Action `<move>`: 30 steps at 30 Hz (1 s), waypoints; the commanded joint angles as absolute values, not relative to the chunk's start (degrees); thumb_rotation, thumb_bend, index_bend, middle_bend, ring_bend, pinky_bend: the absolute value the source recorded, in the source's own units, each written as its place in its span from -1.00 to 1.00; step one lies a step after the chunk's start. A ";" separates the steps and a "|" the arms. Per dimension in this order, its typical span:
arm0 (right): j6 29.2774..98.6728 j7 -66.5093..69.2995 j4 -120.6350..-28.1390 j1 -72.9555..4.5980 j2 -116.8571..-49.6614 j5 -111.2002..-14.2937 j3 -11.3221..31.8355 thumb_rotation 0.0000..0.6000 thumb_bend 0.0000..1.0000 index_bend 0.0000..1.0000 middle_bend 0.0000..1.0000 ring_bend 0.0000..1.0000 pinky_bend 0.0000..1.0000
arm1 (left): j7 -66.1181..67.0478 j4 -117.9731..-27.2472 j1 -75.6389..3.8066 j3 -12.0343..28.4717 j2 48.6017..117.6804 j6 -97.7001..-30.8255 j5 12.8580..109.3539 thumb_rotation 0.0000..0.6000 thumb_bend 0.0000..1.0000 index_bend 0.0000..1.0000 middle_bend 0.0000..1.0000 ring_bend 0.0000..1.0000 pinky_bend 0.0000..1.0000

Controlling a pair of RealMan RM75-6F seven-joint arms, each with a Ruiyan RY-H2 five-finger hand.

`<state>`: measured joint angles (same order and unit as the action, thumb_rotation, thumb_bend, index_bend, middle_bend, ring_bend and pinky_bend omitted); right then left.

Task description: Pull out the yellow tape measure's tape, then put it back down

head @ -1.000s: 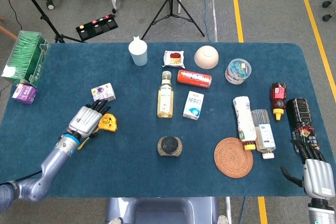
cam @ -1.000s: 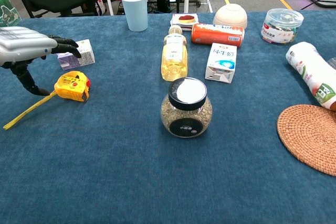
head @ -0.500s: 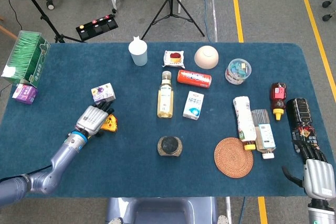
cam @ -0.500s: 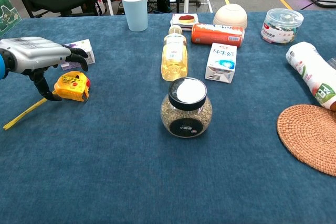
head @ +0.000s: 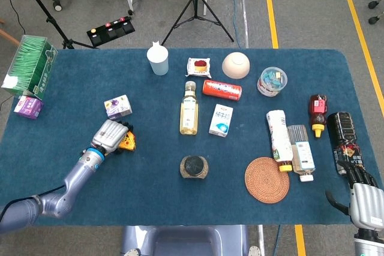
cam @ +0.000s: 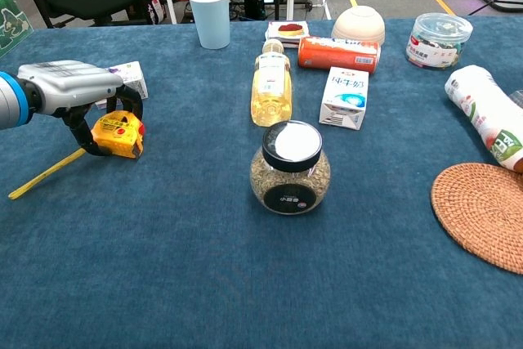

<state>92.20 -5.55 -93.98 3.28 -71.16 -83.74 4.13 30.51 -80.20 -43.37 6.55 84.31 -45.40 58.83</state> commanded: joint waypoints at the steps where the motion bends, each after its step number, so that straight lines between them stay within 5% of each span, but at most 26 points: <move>1: 92.34 -5.73 -94.28 3.32 -71.11 -83.75 4.25 0.94 -0.50 -0.62 -0.57 -0.60 -0.53 | 27.76 -78.91 -43.61 6.74 85.03 -45.32 60.74 1.00 -0.43 0.14 -0.12 -0.14 0.29; 22: 90.09 3.51 -98.33 -0.61 -71.86 -87.70 6.04 0.93 -0.49 -0.65 -0.57 -0.62 -0.50 | 19.22 -95.17 -49.33 9.25 69.24 -38.67 71.32 1.00 -0.41 0.25 0.00 -0.06 0.34; 30: 88.87 8.03 -103.11 -2.91 -73.48 -87.41 8.11 0.93 -0.44 -0.74 -0.62 -0.67 -0.53 | 18.09 -96.68 -53.62 11.69 68.25 -36.35 71.98 1.00 -0.42 0.25 0.00 -0.06 0.34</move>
<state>89.22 7.32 -102.36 -2.33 -72.88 -87.60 7.54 18.42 -96.37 -52.93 11.15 68.34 -36.86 72.15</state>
